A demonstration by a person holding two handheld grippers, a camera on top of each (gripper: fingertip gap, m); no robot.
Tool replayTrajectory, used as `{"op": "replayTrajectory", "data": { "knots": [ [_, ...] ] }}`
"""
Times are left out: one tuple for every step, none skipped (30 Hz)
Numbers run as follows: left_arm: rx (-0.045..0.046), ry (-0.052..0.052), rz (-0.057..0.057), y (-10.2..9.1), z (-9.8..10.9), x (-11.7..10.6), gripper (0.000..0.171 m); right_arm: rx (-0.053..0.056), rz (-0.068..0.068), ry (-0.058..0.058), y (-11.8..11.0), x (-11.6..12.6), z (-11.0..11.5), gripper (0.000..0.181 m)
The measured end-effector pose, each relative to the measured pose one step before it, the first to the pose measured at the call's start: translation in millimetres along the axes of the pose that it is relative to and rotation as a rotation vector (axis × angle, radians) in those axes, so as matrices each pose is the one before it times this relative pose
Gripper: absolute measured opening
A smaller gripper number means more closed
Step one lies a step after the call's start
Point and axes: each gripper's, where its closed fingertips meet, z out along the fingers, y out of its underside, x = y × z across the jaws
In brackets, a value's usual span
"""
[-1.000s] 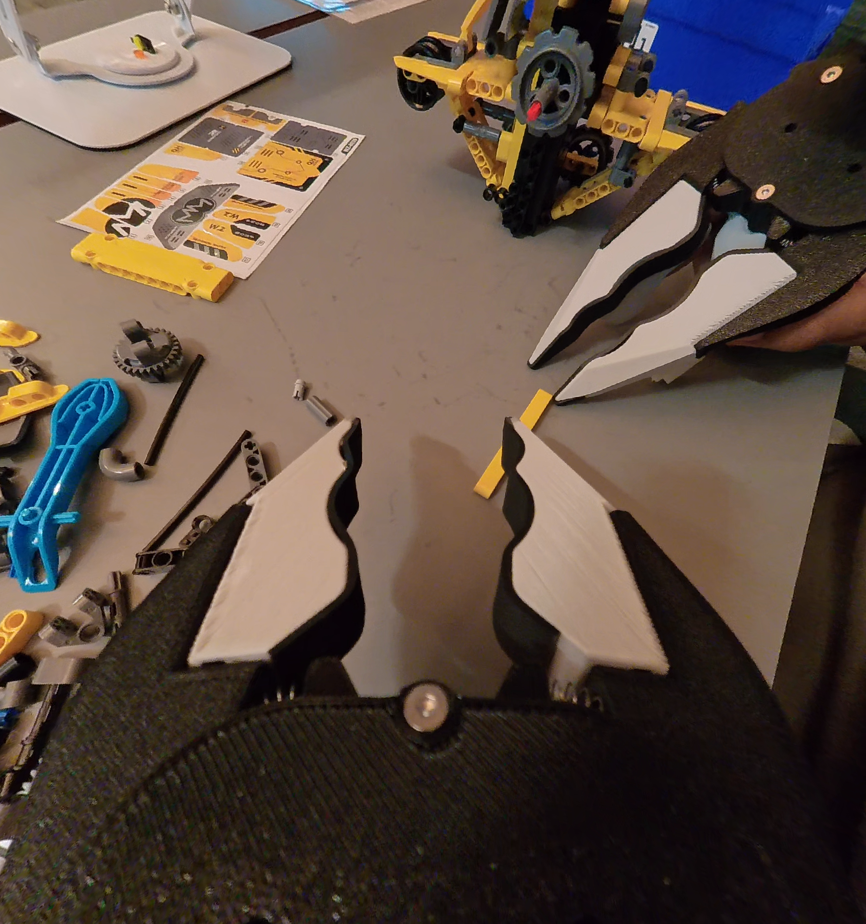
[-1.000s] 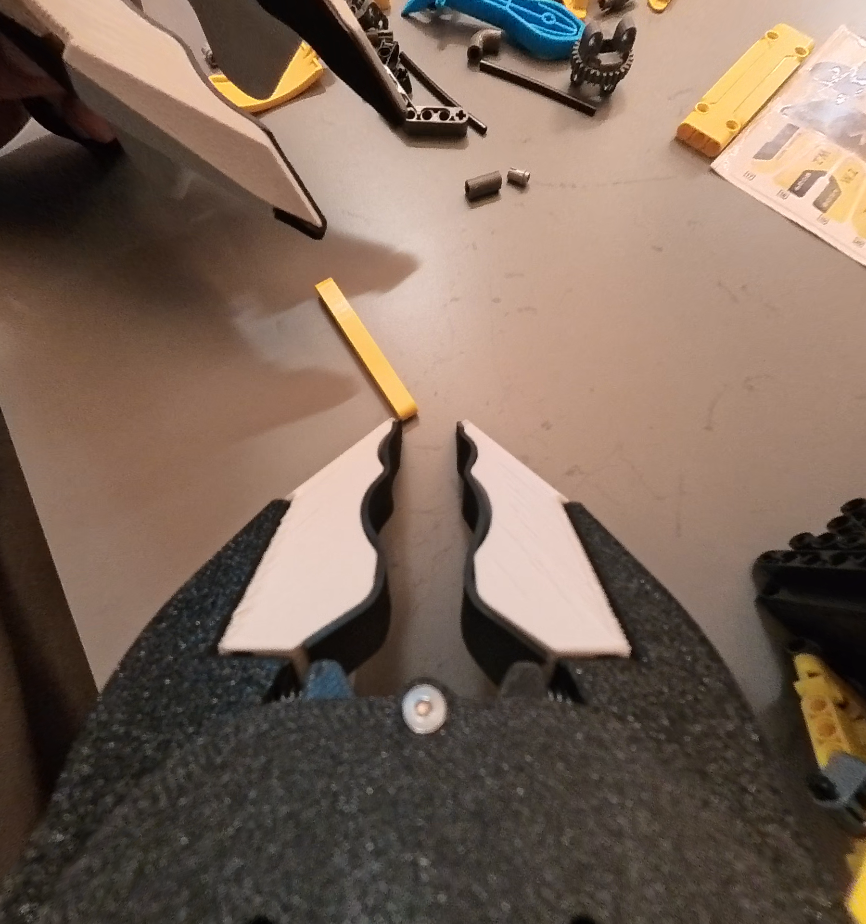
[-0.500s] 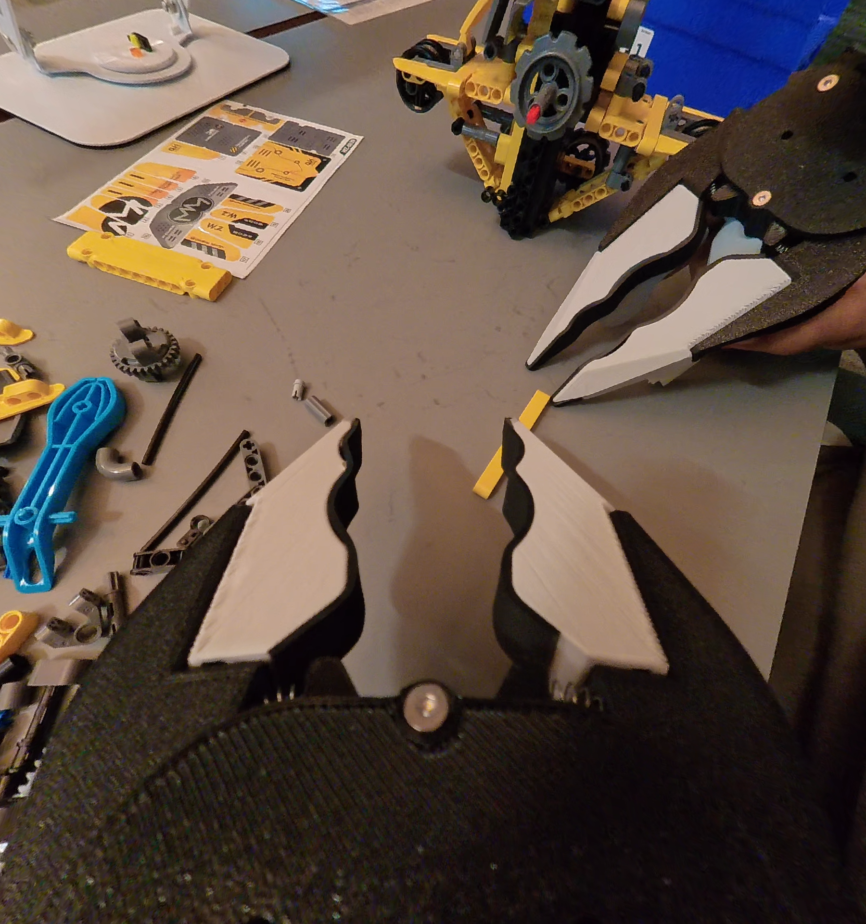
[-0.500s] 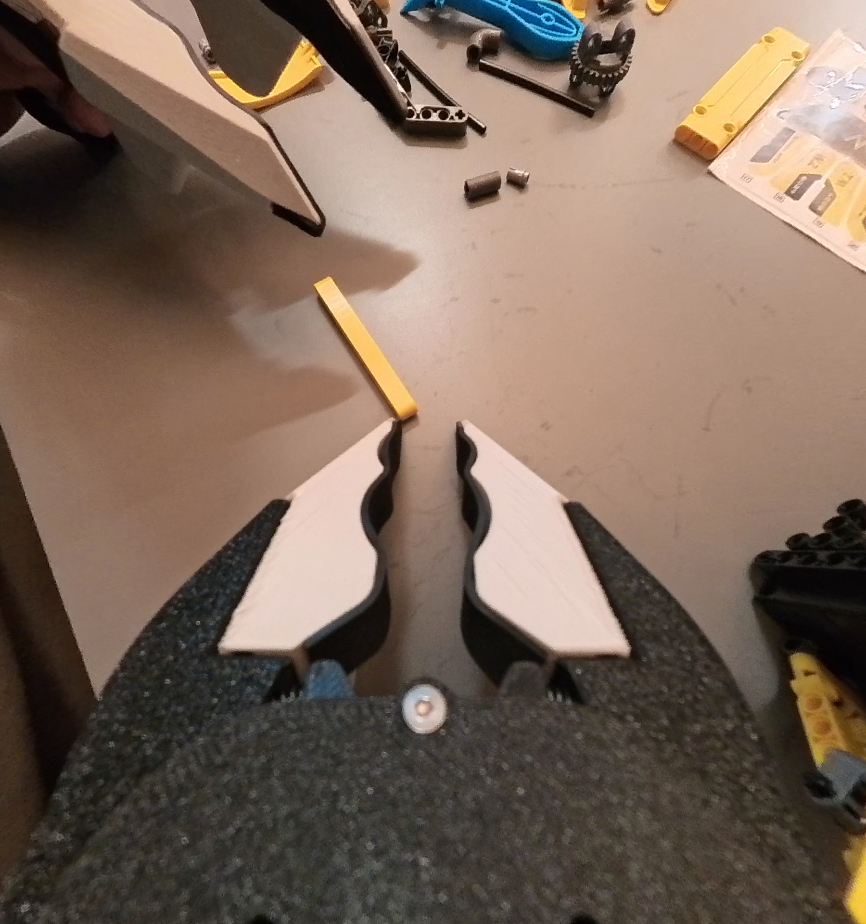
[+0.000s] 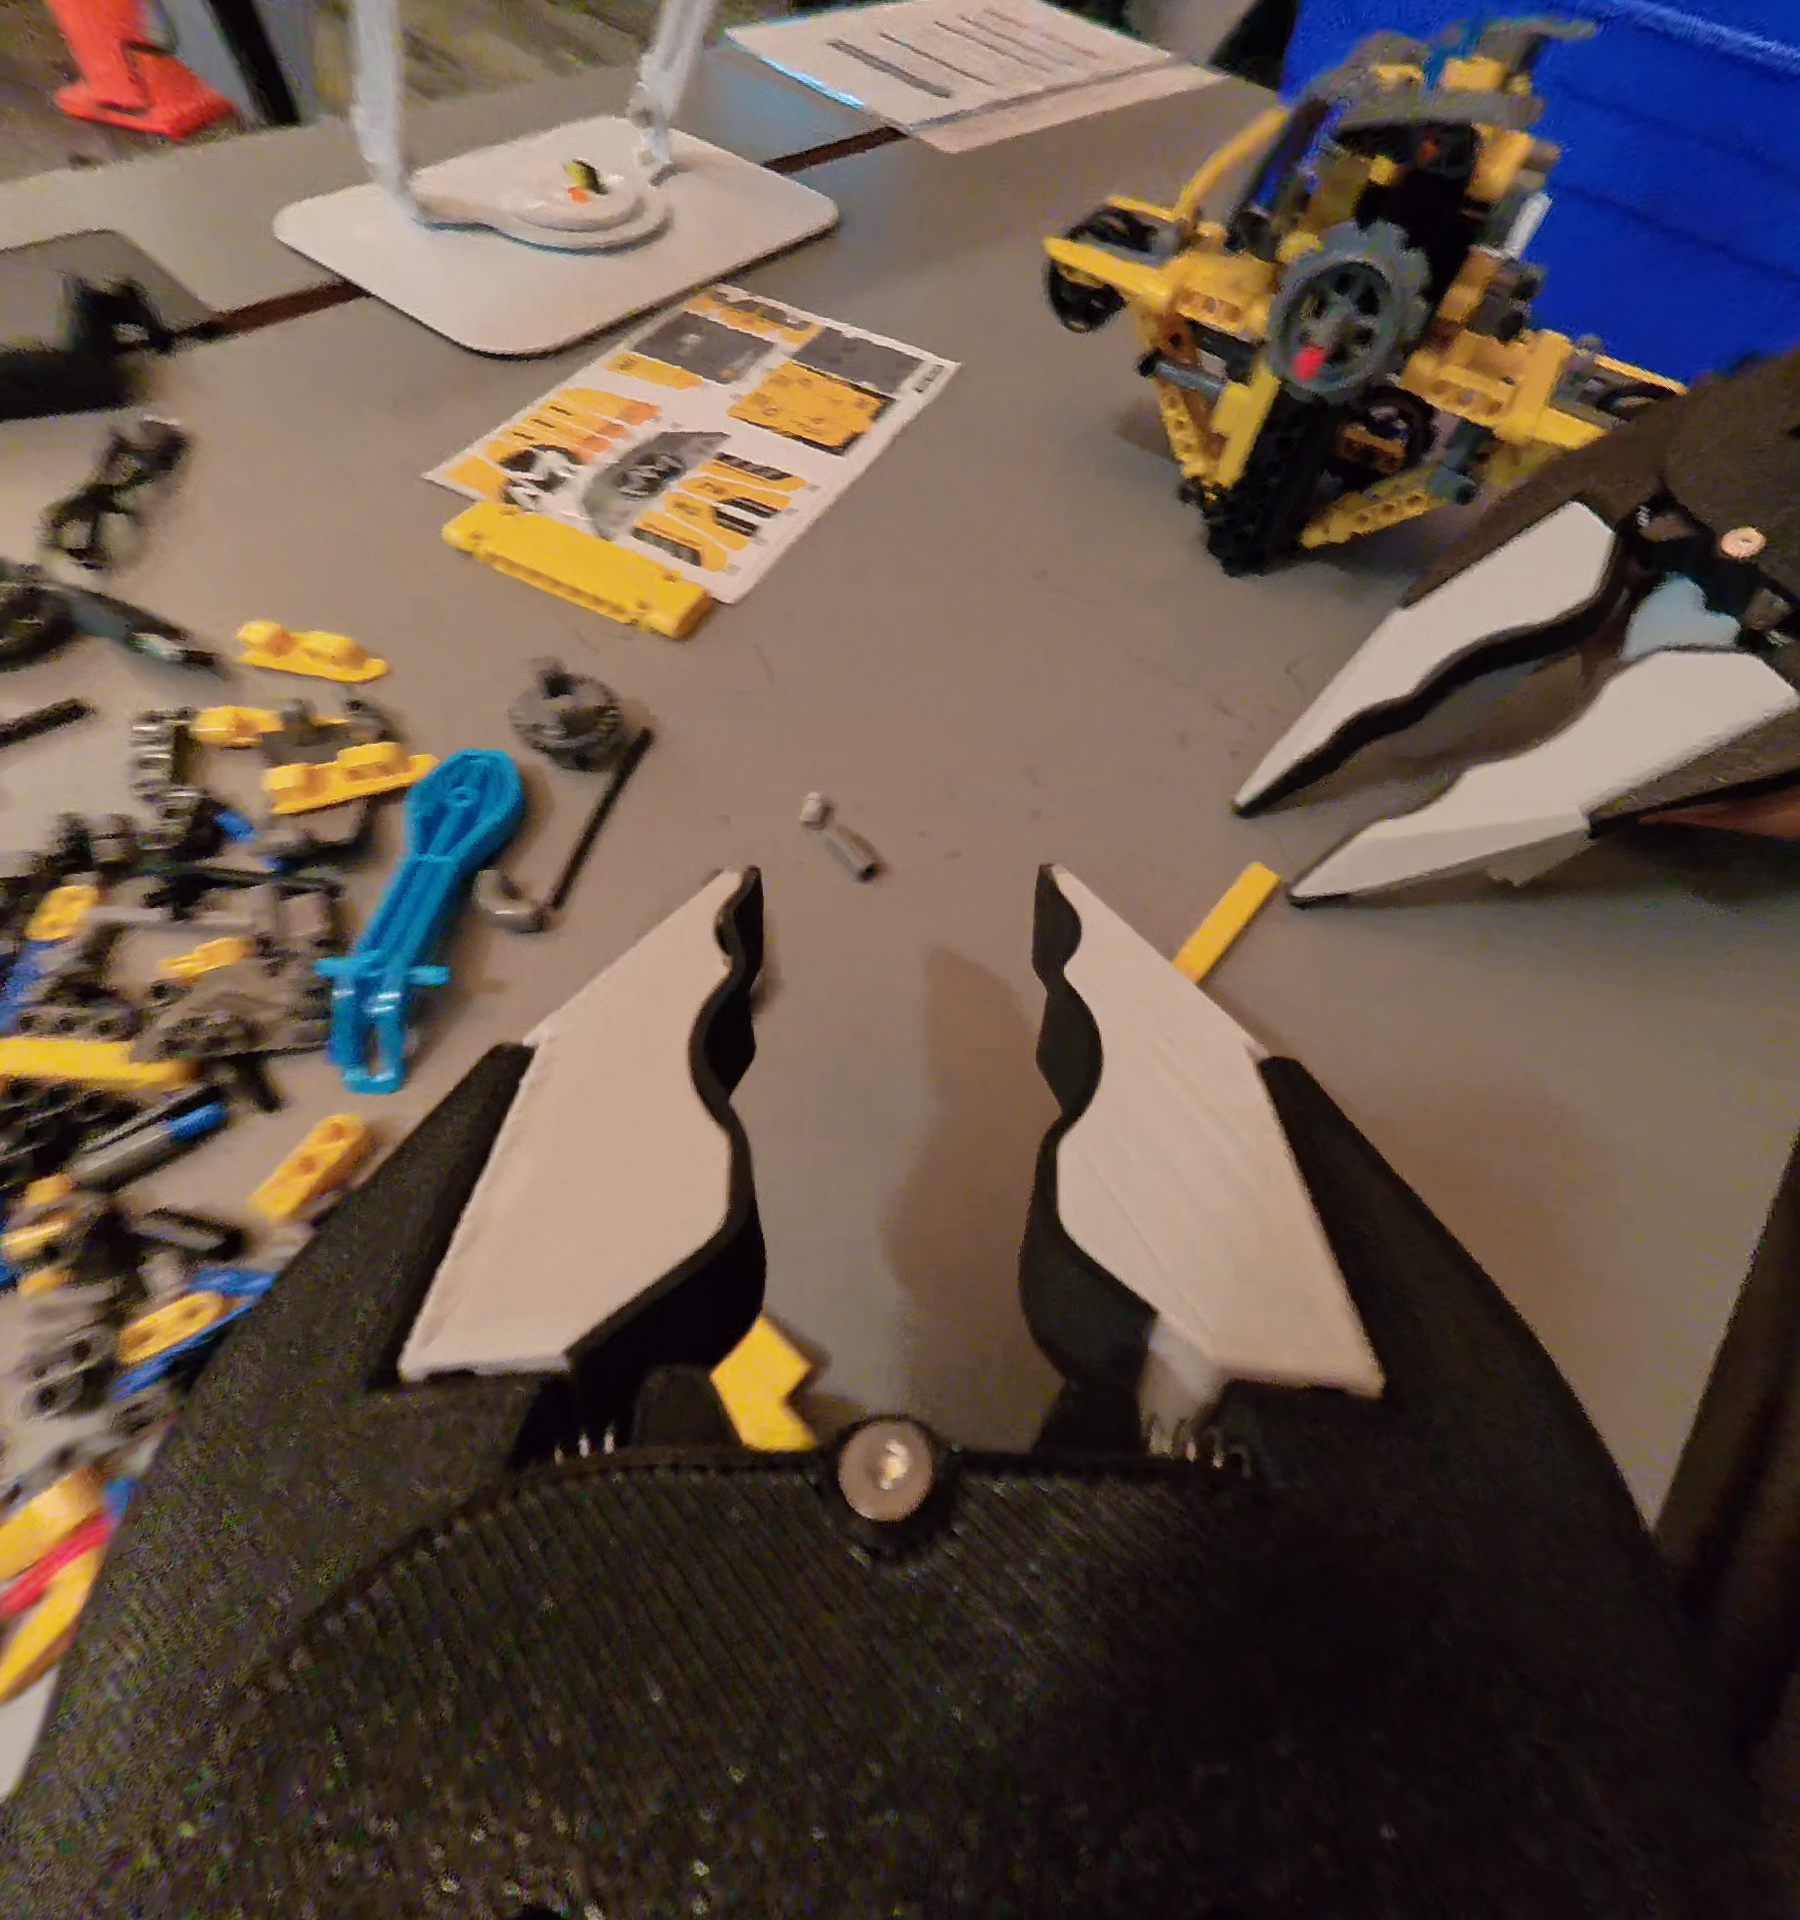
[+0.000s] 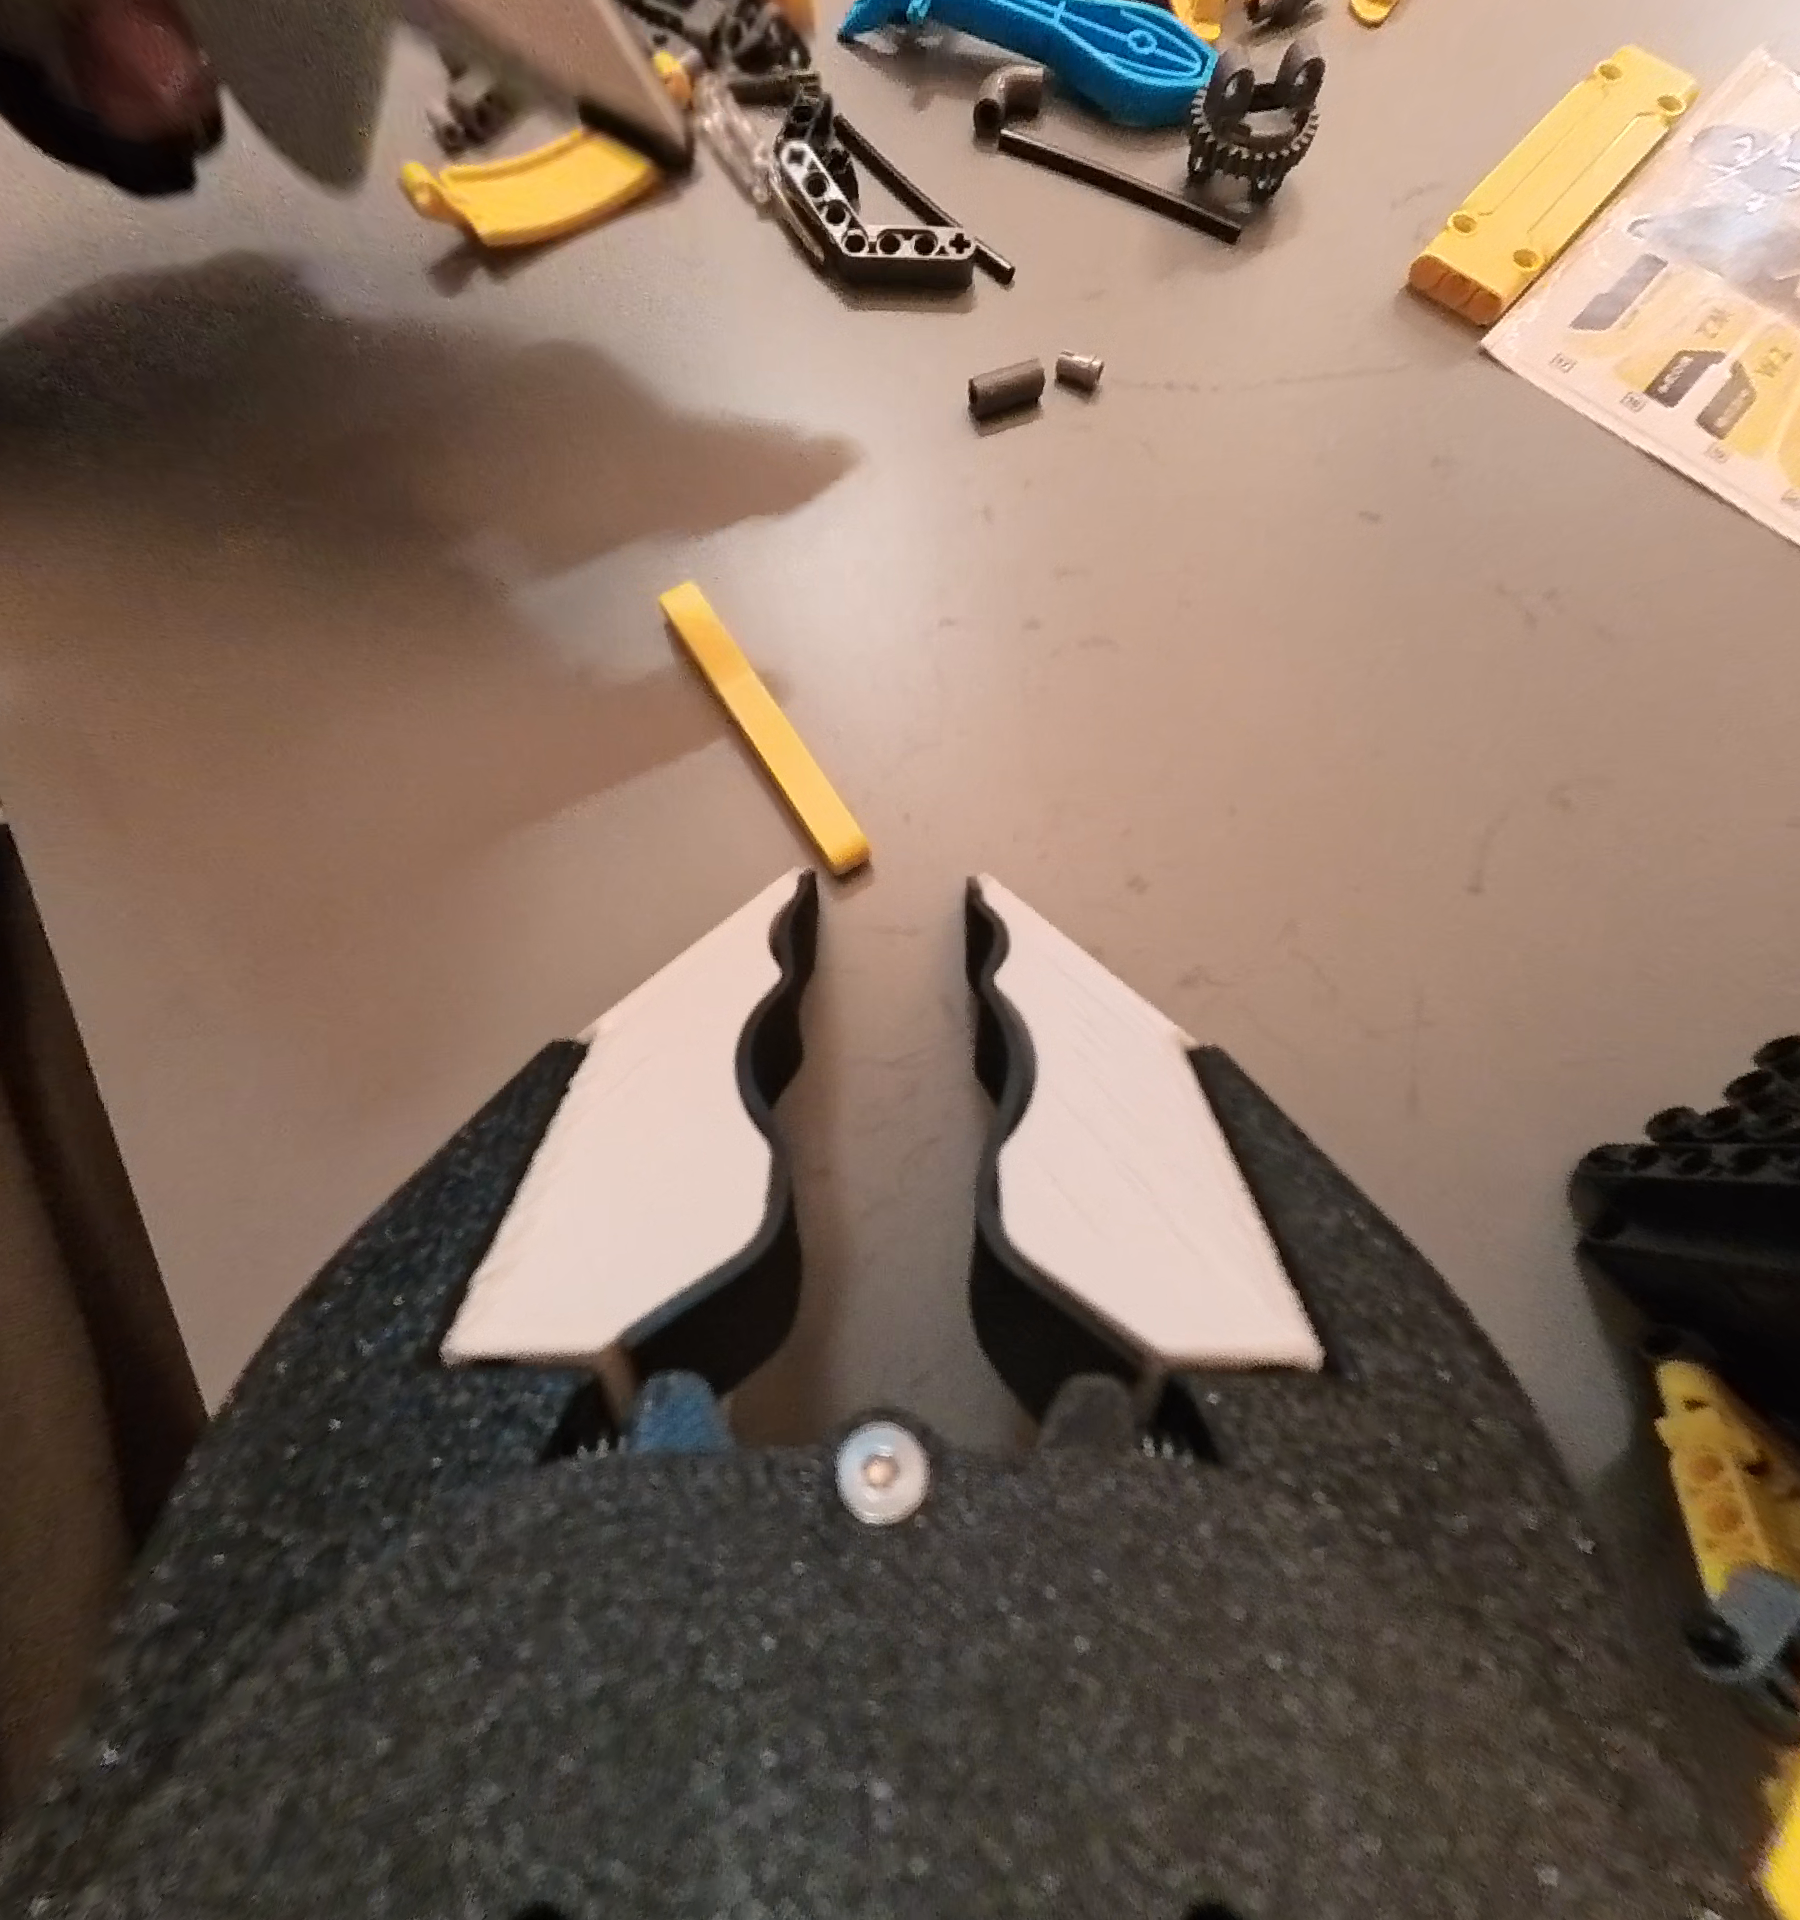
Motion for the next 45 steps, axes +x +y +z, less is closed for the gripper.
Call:
{"op": "replayTrajectory", "data": {
  "knots": [
    [0.01020, -0.0288, -0.0023, -4.94, -6.04, -8.94, 0.052, 0.0002, -0.0029, -0.0034, 0.00, -0.68, 0.00, 0.029],
    [0.01199, -0.0266, -0.0018, -5.77, -5.50, -9.47, 0.052, 0.0020, -0.0021, -0.0062, -0.37, -0.98, -0.20, 0.031],
    [0.01003, -0.0261, -0.0034, -6.00, -4.71, -10.39, 0.052, 0.0060, -0.0002, -0.0082, -0.88, -1.03, -0.58, 0.032],
    [0.00738, -0.0243, -0.0027, -6.16, -3.58, -11.09, 0.053, 0.0116, 0.0009, -0.0081, -1.76, -0.84, -1.00, 0.032],
    [0.00246, -0.0243, 0.0023, -6.28, -2.43, -12.17, 0.054, 0.0175, 0.0005, -0.0063, -2.70, -0.65, -1.40, 0.032],
    [-0.00592, -0.0274, 0.0086, -5.72, -0.68, -14.12, 0.056, 0.0213, -0.0006, -0.0033, -3.43, -0.31, -1.58, 0.032],
    [-0.02330, -0.0272, 0.0133, -3.80, 1.47, -15.65, 0.060, 0.0235, -0.0022, 0.0002, -3.82, -0.02, -1.54, 0.032],
    [-0.04736, -0.0245, 0.0181, -1.32, 3.08, -17.03, 0.063, 0.0237, -0.0038, 0.0031, -3.82, 0.16, -1.30, 0.031],
    [-0.04965, -0.0258, 0.0178, -1.44, 4.58, -18.75, 0.065, 0.0217, -0.0050, 0.0074, -3.55, 0.72, -1.17, 0.031],
    [-0.03767, -0.0179, 0.0122, -3.44, 6.03, -18.85, 0.065, 0.0179, -0.0055, 0.0114, -2.88, 1.23, -0.83, 0.031],
    [-0.02424, -0.0036, 0.0059, -5.33, 7.28, -17.72, 0.065, 0.0142, -0.0061, 0.0129, -2.25, 1.36, -0.78, 0.031],
    [-0.02167, 0.0126, -0.0057, -5.84, 8.66, -16.35, 0.064, 0.0115, -0.0071, 0.0120, -1.74, 1.18, -0.67, 0.031],
    [-0.02681, 0.0229, -0.0171, -5.10, 9.99, -15.65, 0.062, 0.0087, -0.0071, 0.0091, -1.19, 0.53, -0.60, 0.031],
    [-0.03168, 0.0257, -0.0285, -4.36, 10.59, -15.57, 0.061, 0.0051, -0.0062, 0.0058, -0.67, 0.13, -0.53, 0.031],
    [-0.03553, 0.0265, -0.0337, -3.80, 11.15, -15.24, 0.059, 0.0012, -0.0052, 0.0038, -0.08, -0.18, -0.14, 0.031],
    [-0.04118, 0.0179, -0.0319, -2.31, 11.68, -15.81, 0.056, -0.0004, -0.0050, 0.0043, 0.09, 0.00, 0.01, 0.031],
    [-0.04545, 0.0023, -0.0295, -0.35, 12.05, -16.50, 0.052, -0.0016, -0.0045, 0.0044, 0.16, 0.07, 0.27, 0.031],
    [-0.04376, 0.0042, -0.0223, 0.72, 11.98, -13.86, 0.048, -0.0028, -0.0043, 0.0040, 0.40, 0.09, 0.27, 0.031],
    [-0.03776, 0.0010, -0.0114, 1.16, 11.21, -11.63, 0.047, -0.0021, -0.0042, 0.0048, 0.23, 0.11, 0.23, 0.031],
    [-0.02686, 0.0006, -0.0048, 1.25, 9.83, -8.73, 0.047, -0.0007, -0.0041, 0.0045, 0.18, 0.14, 0.09, 0.031],
    [-0.02310, 0.0079, -0.0006, 1.74, 7.46, -5.08, 0.045, 0.0009, -0.0035, 0.0032, -0.20, 0.10, -0.09, 0.031],
    [-0.01706, 0.0091, 0.0051, 1.68, 5.20, -2.74, 0.043, 0.0026, -0.0023, 0.0019, -0.23, -0.04, -0.29, 0.031],
    [-0.01380, 0.0019, 0.0121, 1.98, 3.32, -2.25, 0.041, 0.0031, -0.0011, -0.0001, -0.35, -0.18, -0.33, 0.031],
    [-0.01342, -0.0113, 0.0160, 2.60, 1.92, -3.41, 0.037, 0.0026, 0.0001, -0.0015, -0.33, -0.08, -0.24, 0.031],
    [-0.01272, -0.0133, 0.0144, 2.96, 1.23, -3.37, 0.034, 0.0011, 0.0017, -0.0034, -0.09, -0.16, 0.04, 0.031],
    [-0.01202, 0.0022, 0.0058, 3.12, 1.12, -1.07, 0.031, -0.0009, 0.0037, -0.0057, 0.10, -0.03, 0.32, 0.031],
    [-0.01126, 0.0190, -0.0058, 3.10, 1.37, 1.31, 0.030, -0.0011, 0.0058, -0.0075, 0.14, -0.10, 0.31, 0.031],
    [-0.00800, 0.0292, -0.0118, 2.68, 1.46, 2.84, 0.030, 0.0006, 0.0065, -0.0081, -0.05, 0.05, 0.18, 0.031],
    [-0.00191, 0.0279, -0.0108, 1.77, 1.37, 3.09, 0.031, 0.0040, 0.0047, -0.0051, -0.66, 0.49, 0.03, 0.031],
    [0.00328, 0.0140, -0.0090, 0.84, 1.45, 1.34, 0.032, 0.0058, 0.0037, -0.0029, -1.01, 0.71, -0.09, 0.031],
    [0.00279, 0.0021, -0.0073, 0.80, 1.55, -0.12, 0.033, 0.0050, 0.0040, -0.0027, -0.82, 0.61, -0.12, 0.031],
    [0.00020, -0.0007, -0.0049, 0.90, 1.49, -0.26, 0.033, 0.0021, 0.0046, -0.0036, -0.34, 0.28, -0.09, 0.031],
    [0.00679, 0.0070, -0.0023, -0.24, 0.94, 1.39, 0.032, 0.0007, 0.0037, -0.0034, 0.02, 0.04, -0.09, 0.032],
    [0.00961, 0.0072, -0.0051, -0.91, 0.28, 1.29, 0.030, 0.0017, 0.0007, -0.0011, -0.17, -0.11, -0.18, 0.032],
    [0.00351, 0.0049, -0.0030, -0.23, 0.18, 0.76, 0.028, 0.0018, -0.0022, 0.0018, -0.25, -0.01, -0.28, 0.032],
    [0.00272, 0.0047, -0.0018, 0.02, -0.24, 0.51, 0.025, -0.0003, -0.0033, 0.0027, 0.01, -0.02, -0.02, 0.032],
    [0.00459, -0.0001, -0.0016, -0.17, -0.46, -0.46, 0.021, -0.0034, -0.0035, 0.0024, 0.45, -0.10, 0.35, 0.032],
    [0.00613, -0.0002, -0.0010, -0.17, -0.76, -0.63, 0.016, -0.0054, -0.0041, 0.0029, 0.60, -0.12, 0.58, 0.032],
    [0.00896, 0.0049, -0.0030, -0.47, -0.89, 0.16, 0.010, -0.0060, -0.0048, 0.0032, 0.76, -0.03, 0.59, 0.032],
    [0.01162, 0.0113, -0.0047, -0.85, -1.06, 1.31, 0.003, -0.0057, -0.0053, 0.0033, 0.60, -0.20, 0.58, 0.032],
    [0.01425, 0.0135, -0.0064, -1.17, -1.10, 1.63, 0.002, -0.0046, -0.0057, 0.0037, 0.60, -0.14, 0.39, 0.032],
    [0.01378, 0.0123, -0.0066, -1.21, -0.95, 1.63, 0.002, -0.0031, -0.0052, 0.0032, 0.35, -0.20, 0.35, 0.032],
    [0.01176, 0.0093, -0.0053, -1.04, -0.85, 1.34, 0.001, -0.0022, -0.0040, 0.0019, 0.27, -0.18, 0.18, 0.032],
    [0.00849, 0.0060, -0.0023, -0.56, -0.75, 0.98, 0.001, -0.0015, -0.0027, 0.0013, 0.11, -0.05, 0.18, 0.032],
    [0.00530, 0.0025, 0.0017, -0.33, -0.63, 0.81, 0.001, -0.0010, -0.0010, 0.0003, 0.13, -0.15, 0.09, 0.032]
  ]
}}
